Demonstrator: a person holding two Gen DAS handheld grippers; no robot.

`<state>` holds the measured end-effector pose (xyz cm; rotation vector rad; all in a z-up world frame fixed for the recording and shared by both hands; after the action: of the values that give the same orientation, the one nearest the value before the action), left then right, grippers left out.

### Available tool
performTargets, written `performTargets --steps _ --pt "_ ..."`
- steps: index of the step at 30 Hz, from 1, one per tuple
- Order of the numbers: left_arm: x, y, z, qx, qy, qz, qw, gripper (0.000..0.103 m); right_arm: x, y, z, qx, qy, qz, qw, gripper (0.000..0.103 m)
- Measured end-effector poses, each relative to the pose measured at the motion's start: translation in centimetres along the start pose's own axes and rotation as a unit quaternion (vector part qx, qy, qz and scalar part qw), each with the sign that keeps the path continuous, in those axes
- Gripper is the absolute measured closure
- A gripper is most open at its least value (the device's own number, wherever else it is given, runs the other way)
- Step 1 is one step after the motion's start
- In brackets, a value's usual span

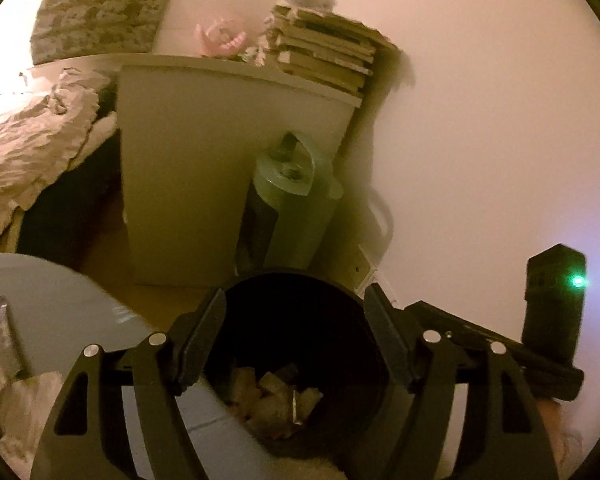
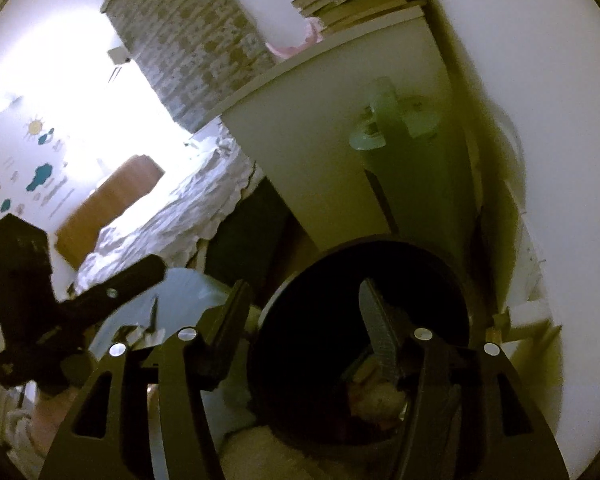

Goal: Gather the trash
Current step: 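Return both tools to the table and grasp green Doublemint box and probiotics tube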

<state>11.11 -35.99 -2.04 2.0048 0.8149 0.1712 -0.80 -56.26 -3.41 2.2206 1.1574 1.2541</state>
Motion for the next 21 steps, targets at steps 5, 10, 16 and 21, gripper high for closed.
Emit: performTargets --steps 5,10,16,21 --pt "3.3 -1.6 -5.4 -0.022 0.030 -0.029 0.9989 0.031 2.5 -0.9 0.8 0.025 0.015 -0.029 0.999 0.046" --pt "9.1 -5.0 -11.5 -0.027 0.102 -0.065 0.9922 0.031 6.6 -2.1 2.1 0.061 0.037 -0.073 0.995 0.046" --pt "18.3 -9.0 -16.6 -0.011 0.177 -0.147 0.9732 0.033 13.6 -3.2 4.9 0.119 0.075 -0.142 0.980 0.046" --pt "23.1 -10.6 -16.8 0.023 0.196 -0.169 0.9657 0.043 20.6 -4.4 10.0 0.182 0.107 -0.200 0.957 0.046"
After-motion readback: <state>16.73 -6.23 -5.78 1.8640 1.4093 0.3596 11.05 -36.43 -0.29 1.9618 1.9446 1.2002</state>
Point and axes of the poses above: each gripper's, at about its wrist camera, not at the fingertips, and z roughly the way its jaws point, x to its left, y to its top, the point moved 1 cm from there along z, roughly the way its jaws point, and after that the axes turned 7 degrees about z, right-handed, at the moved point
